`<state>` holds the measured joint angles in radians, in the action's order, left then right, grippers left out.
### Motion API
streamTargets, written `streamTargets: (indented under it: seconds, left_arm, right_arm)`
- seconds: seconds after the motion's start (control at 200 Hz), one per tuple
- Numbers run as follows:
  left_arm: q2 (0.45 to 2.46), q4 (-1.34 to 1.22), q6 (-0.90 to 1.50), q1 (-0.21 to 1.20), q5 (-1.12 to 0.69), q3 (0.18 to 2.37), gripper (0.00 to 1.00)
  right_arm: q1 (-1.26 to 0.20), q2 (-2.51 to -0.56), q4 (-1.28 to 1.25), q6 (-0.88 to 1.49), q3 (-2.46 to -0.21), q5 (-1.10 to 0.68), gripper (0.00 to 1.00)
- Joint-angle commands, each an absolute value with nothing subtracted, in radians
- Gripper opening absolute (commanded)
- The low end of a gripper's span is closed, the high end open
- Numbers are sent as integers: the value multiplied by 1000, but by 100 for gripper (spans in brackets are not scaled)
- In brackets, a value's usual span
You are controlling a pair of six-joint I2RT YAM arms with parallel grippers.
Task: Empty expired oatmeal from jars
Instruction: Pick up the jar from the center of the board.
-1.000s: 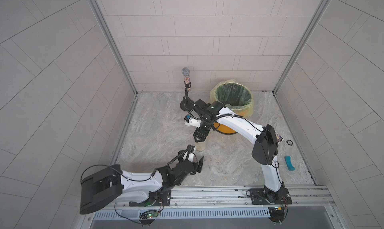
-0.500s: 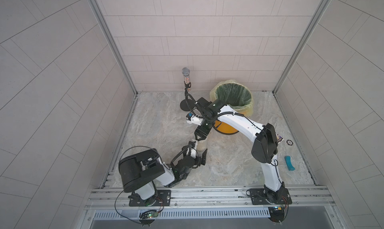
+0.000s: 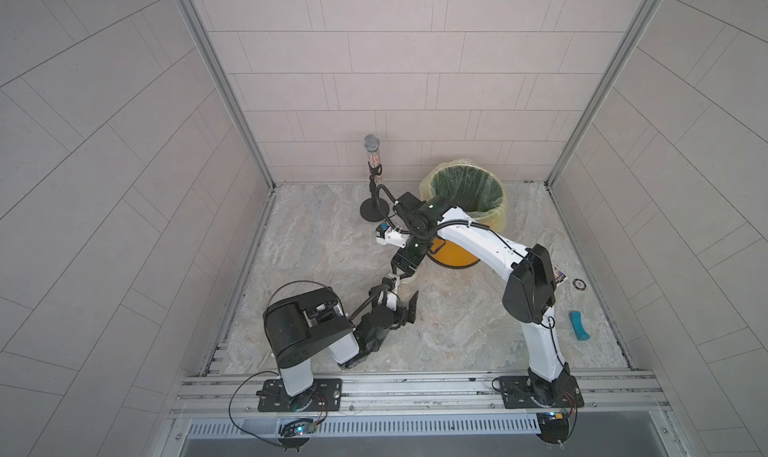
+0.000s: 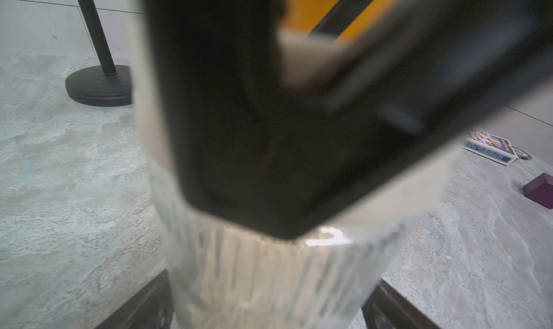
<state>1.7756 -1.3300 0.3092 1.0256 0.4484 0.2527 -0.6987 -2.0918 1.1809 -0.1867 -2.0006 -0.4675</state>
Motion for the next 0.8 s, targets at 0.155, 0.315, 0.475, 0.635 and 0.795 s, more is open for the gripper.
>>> streamTargets:
  seconds: [0.155,0.315,0.475,0.635,0.795]
  left_arm:
    - [1819,-1365,298,1013,426,284,96]
    - [1835,-1364,299,1008,417,286,91]
    - [1846,-1365,303,1005,401,311,84]
    - [1845,-1364,301,996,396,305,75]
    - [1834,-1365,302,986,366,297,60]
  right_arm:
    - [-675,-2139,1256,-163,-2019,-561,20]
    - [-660,-2153,1281,-169,-2024,-595,20]
    - [-653,-2159,1285,-167,-2027,-602,21]
    - [-651,-2173,1289,-163,-2030,-623,21]
    - [-645,-2172,1302,-171,-2029,-612,21]
